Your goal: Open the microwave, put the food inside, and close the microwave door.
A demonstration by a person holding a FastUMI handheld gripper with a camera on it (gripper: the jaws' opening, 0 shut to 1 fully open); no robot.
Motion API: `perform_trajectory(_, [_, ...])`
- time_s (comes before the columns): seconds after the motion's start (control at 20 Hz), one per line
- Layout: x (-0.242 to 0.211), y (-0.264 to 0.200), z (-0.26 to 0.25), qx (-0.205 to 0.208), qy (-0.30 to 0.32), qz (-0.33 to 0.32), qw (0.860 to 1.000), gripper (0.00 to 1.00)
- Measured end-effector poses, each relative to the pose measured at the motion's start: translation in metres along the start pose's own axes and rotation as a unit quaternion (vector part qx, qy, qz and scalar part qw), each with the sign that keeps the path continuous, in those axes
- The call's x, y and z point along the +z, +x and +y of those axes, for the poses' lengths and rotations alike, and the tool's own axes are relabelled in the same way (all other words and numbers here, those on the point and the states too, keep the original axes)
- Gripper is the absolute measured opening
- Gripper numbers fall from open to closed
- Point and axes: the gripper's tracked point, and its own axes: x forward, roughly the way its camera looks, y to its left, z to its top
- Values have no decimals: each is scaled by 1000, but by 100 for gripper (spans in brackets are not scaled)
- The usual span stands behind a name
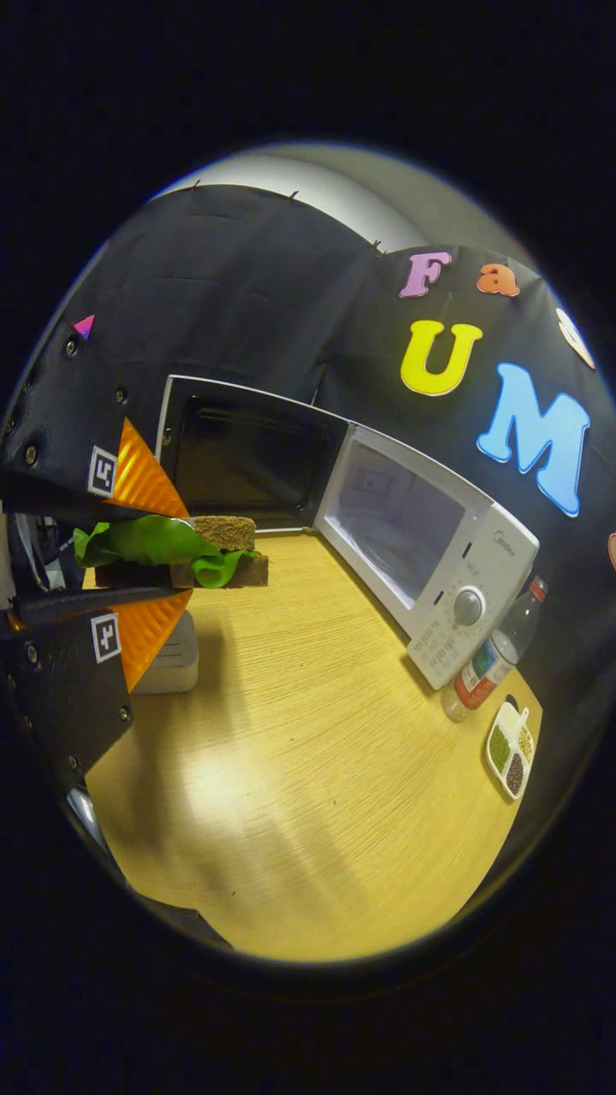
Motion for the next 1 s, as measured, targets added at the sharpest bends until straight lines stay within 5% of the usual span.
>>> perform_trajectory(0.45, [54,68,51,59,11,-80,995,35])
perform_trajectory(1.0, [126,153,67,64,25,-212,975,34])
